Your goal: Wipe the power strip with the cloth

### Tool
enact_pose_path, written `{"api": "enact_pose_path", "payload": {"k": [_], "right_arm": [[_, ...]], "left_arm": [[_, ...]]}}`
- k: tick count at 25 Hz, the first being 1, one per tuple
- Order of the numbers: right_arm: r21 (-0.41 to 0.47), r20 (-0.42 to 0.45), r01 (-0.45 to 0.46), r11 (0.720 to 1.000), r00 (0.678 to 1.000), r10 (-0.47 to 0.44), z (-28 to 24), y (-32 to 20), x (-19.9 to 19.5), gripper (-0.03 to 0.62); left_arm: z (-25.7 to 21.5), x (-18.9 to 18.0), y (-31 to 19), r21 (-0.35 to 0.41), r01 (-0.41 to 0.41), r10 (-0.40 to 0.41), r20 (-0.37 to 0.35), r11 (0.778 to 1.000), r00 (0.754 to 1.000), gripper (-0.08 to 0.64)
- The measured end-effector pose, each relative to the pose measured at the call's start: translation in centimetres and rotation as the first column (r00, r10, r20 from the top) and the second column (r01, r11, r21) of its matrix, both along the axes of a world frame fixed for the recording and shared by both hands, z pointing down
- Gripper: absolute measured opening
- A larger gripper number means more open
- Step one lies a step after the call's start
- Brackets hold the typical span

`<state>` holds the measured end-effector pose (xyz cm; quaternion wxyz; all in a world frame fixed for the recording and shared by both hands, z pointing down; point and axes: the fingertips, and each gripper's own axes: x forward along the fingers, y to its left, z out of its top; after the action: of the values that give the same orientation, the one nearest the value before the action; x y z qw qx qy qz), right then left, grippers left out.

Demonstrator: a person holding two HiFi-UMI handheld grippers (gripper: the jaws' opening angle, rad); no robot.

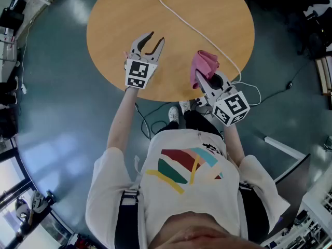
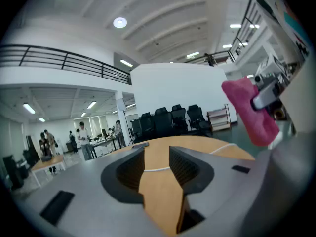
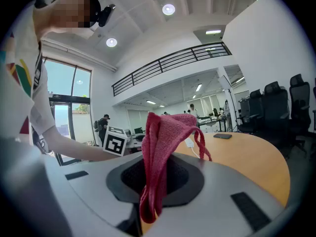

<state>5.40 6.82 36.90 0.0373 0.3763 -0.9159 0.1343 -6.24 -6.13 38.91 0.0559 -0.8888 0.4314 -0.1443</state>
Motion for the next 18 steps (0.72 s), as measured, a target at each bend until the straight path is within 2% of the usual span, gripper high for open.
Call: {"api": "enact_pose_path", "payload": {"k": [4,7,12,16,17,18], "right_arm": [[-0.015,-0.005,0.013,1.0,1.0,-0.013,0.3,-4.0,2.9,0.038],[-0.016,-0.021,0.038,0.999,0.999,-0.038,0.8,-7.2,4.6,0.038],[-0.064,-0.045,0.072,0.995,0.996,-0.075,2.5,-11.3,4.1,0.038],[-0.083,-0.093,0.084,0.993,0.991,-0.091,4.0,-14.2,2.1,0.039],[-0.085,-0.105,0.081,0.993,0.99,-0.089,4.3,-14.8,1.6,0.039],[-0.091,-0.11,0.078,0.993,0.99,-0.088,4.5,-15.3,1.1,0.038]], "left_arm": [[1.2,2.0,-7.5,0.034,-0.044,0.038,0.153,0.998,0.987,0.181],[2.6,3.6,-12.8,0.045,-0.08,0.063,0.29,0.996,0.955,0.181],[5.1,4.2,-18.9,0.006,-0.17,0.146,0.477,0.985,0.867,0.181],[7.9,3.8,-23.4,-0.043,-0.224,0.207,0.571,0.974,0.794,0.179],[8.8,3.8,-24.2,-0.059,-0.241,0.228,0.595,0.969,0.771,0.179],[9.9,3.8,-24.8,-0.079,-0.267,0.256,0.632,0.96,0.732,0.179]]}}
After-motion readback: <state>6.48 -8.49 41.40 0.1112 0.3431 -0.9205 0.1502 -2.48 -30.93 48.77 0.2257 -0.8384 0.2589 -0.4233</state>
